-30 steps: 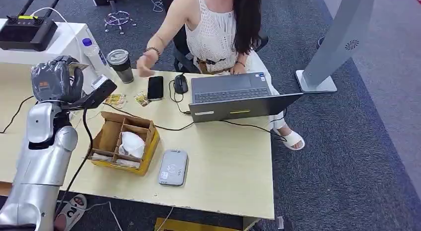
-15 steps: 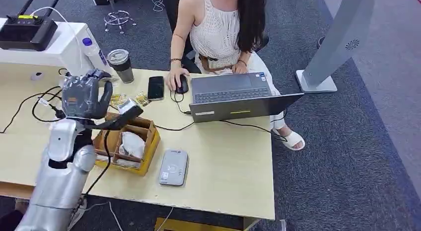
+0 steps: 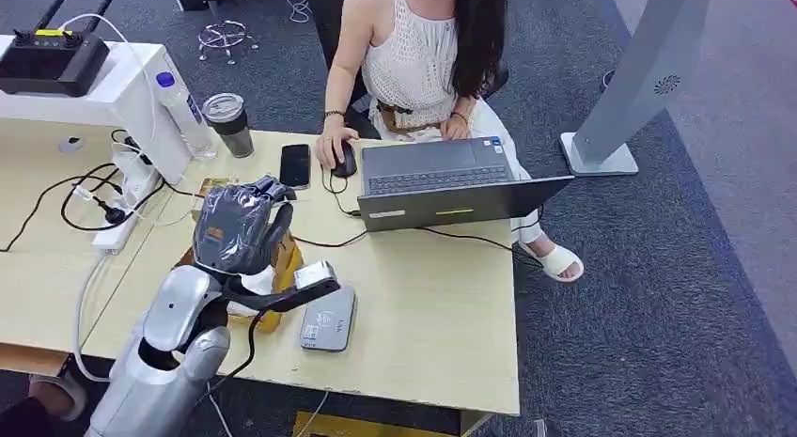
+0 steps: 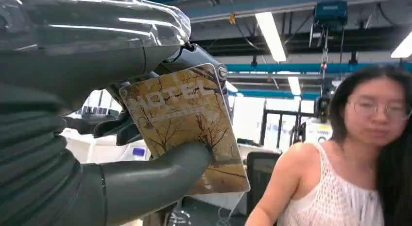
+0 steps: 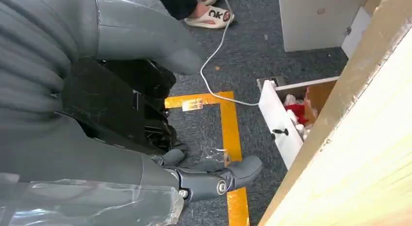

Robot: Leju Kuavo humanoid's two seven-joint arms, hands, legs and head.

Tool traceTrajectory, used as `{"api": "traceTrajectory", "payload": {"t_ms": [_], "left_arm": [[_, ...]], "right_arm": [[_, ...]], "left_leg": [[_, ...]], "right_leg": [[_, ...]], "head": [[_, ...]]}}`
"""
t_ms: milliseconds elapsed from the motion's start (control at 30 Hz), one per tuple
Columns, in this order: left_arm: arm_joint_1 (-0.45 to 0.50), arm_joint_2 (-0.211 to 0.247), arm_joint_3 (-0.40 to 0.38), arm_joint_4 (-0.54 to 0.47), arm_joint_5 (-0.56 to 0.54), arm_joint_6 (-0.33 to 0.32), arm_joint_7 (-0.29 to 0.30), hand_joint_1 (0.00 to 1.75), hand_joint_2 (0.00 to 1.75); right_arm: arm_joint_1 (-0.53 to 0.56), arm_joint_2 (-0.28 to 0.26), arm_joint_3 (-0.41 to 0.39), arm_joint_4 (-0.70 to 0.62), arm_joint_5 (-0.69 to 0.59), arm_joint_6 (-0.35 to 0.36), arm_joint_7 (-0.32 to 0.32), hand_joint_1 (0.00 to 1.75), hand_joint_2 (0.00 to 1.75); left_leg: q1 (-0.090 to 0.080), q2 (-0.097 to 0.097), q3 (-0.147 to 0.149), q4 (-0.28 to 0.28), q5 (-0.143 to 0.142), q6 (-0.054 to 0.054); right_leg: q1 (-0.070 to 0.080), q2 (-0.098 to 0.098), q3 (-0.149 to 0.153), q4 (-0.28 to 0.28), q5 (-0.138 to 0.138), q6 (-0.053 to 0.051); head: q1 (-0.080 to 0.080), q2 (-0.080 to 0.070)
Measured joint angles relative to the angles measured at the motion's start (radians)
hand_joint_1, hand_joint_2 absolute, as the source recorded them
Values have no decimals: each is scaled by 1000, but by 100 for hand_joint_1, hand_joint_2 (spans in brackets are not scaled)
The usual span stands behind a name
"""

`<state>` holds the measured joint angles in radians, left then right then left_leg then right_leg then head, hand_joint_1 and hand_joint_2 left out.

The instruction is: Pass the card to the sensor for recognition and then transmit it.

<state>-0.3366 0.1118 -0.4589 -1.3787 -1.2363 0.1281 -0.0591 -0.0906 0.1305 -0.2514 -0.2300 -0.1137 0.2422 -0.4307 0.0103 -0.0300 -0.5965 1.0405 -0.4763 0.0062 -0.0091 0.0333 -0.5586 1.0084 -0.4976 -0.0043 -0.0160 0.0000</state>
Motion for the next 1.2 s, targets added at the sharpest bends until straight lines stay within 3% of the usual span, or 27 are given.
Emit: {"api": "traceTrajectory", "payload": {"t_ms": [133,233,667,1200], "left_arm": [[4,0,-31,15,3,-109,25,175,175],[14,1,-60,54,0,-154,35,175,175],[52,10,-122,160,-23,-210,100,175,175],[50,12,-170,257,8,-281,68,175,175]], "right_arm": [[1,0,-13,0,-2,0,0,0,175],[4,0,-20,0,-5,0,1,0,175],[13,0,-42,4,-6,-11,6,0,175],[15,3,-59,5,18,-11,21,0,175]], "left_leg": [[0,0,0,0,0,0],[0,0,0,0,0,0],[0,0,0,0,0,0],[0,0,0,0,0,0]], "right_leg": [[0,0,0,0,0,0],[0,0,0,0,0,0],[0,0,0,0,0,0],[0,0,0,0,0,0]], "head": [[0,0],[0,0],[0,0],[0,0]]}}
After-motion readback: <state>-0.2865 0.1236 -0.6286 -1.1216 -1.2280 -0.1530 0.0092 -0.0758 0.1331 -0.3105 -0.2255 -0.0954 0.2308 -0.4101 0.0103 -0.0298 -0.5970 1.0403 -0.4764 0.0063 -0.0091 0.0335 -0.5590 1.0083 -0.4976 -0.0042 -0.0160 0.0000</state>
